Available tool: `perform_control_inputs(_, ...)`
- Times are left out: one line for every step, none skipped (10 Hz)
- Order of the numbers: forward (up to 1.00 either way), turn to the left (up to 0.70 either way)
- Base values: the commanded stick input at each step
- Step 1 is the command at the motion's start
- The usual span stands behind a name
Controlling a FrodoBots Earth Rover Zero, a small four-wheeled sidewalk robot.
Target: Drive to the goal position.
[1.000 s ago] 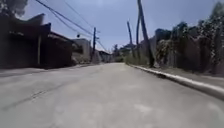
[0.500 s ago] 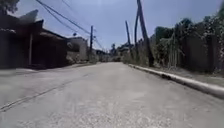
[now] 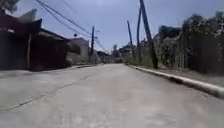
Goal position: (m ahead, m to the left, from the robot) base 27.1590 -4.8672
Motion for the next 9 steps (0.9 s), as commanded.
perform_control_inputs(1.0,-0.18)
perform_control_inputs(1.0,0.03)
perform_control_inputs(1.0,0.03)
perform_control_inputs(1.0,0.03)
perform_control_inputs(1.0,0.03)
perform_control_inputs(1.0,0.03)
perform_control_inputs(1.0,0.03)
perform_control_inputs(1.0,0.03)
perform_control_inputs(1.0,0.03)
